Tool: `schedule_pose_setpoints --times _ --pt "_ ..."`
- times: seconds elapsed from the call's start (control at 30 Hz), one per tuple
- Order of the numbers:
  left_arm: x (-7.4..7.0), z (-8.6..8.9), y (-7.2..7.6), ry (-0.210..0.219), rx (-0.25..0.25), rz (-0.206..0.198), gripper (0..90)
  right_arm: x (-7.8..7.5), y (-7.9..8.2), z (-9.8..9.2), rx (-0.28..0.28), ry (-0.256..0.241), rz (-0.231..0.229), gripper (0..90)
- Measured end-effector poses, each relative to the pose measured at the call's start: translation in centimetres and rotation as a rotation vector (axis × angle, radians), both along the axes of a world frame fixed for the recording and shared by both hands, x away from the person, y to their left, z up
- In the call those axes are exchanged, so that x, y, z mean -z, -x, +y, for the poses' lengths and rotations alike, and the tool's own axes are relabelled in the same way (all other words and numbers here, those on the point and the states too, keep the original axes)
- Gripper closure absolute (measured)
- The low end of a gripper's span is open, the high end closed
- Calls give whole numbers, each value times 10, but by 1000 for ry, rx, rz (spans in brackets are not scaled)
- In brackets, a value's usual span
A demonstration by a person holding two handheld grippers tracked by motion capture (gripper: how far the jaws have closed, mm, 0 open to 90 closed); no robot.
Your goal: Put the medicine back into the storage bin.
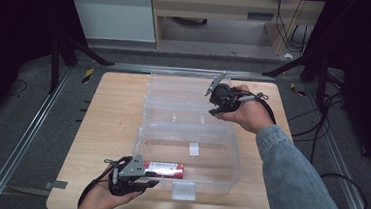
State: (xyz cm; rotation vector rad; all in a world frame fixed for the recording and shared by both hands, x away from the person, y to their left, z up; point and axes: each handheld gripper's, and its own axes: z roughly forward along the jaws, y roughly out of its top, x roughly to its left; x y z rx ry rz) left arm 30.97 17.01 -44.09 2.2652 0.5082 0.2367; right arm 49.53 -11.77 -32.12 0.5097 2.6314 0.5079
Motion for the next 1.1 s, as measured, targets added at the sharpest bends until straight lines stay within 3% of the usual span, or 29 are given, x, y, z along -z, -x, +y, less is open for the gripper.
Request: schedule_pose_setpoints --times 0.37,0.5,0.67,0.87,1.1 --pt "0 -4 -17 6 11 14 724 2 -18 4 -7 8 8 617" --pt "0 -4 -25 6 22 13 728 6 -28 10 -15 35 20 618" --pt "1 -2 -34 14 30 30 729 8 -39 13 -19 23 21 691" --pt "-1 -3 -35 -11 39 14 736 5 -38 14 -37 24 29 745" --pt "-1 -3 -35 -15 33 22 736 0 -32 13 -53 21 34 782"
